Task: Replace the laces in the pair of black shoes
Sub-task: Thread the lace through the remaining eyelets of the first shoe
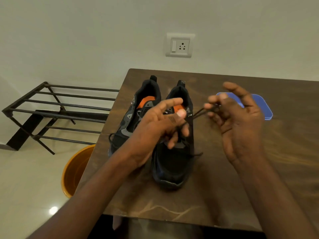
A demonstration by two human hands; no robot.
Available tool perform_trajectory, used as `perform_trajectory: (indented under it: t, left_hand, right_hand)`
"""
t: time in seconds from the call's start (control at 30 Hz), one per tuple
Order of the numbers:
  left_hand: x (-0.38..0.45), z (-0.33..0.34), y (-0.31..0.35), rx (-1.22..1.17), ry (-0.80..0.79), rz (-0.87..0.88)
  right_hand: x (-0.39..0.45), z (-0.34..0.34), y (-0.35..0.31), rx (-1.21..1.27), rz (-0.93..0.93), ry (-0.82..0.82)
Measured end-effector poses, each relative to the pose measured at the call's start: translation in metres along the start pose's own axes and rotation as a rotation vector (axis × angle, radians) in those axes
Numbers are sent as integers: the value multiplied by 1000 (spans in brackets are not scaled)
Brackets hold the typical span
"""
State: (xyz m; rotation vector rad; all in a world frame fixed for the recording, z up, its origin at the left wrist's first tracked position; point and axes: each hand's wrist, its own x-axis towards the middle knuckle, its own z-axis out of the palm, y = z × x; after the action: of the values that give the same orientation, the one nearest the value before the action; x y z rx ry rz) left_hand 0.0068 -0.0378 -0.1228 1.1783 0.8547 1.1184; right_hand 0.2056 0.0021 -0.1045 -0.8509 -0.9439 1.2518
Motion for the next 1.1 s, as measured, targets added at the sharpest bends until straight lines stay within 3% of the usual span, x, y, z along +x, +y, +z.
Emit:
perform_trajectory:
  t: [0.1,0.17,0.2,0.3,0.37,0.43,0.53,0.63,0.7,0.83,0.93,1.03,1.1]
  left_hand:
    - [2,-11,7,-150,122,45]
    - [5,-15,8,-181,186,71]
    - [6,-16,7,-176,210,72]
    - [9,-16,0,-91,249,55]
    - [10,-13,-4,-48,249,46]
    - [12,-13,-6,-36,248,36]
    - [13,-14,-7,-21,233,26]
    - [12,-18,-7,12,247,35]
    - [12,-21,-9,27,289,64]
    - [14,-22,-12,155,358,126]
    - [16,-18,-12,311,320,160]
    - [18,-15,-7,370,265,203]
    - [20,-12,-3,382,287,246]
  right_hand:
    - [18,-34,21,-572,79,301]
    - [18,-43,35,-1083,68,294]
    - [16,-39,37,-1196,-25,260]
    - [4,-7,29,-924,-274,4]
    - [-8,15,24,-654,-181,-240]
    - [-13,20,26,-624,-130,-346]
    - [-9,14,28,-660,-119,-269]
    - [-2,4,30,-714,-177,20]
    - [2,-4,34,-814,-209,107]
    - [2,-3,45,-1029,-322,-30]
    - [-1,7,45,-1060,-447,-148]
    - [-1,13,41,-935,-480,-306]
    - [-2,19,37,-802,-409,-311]
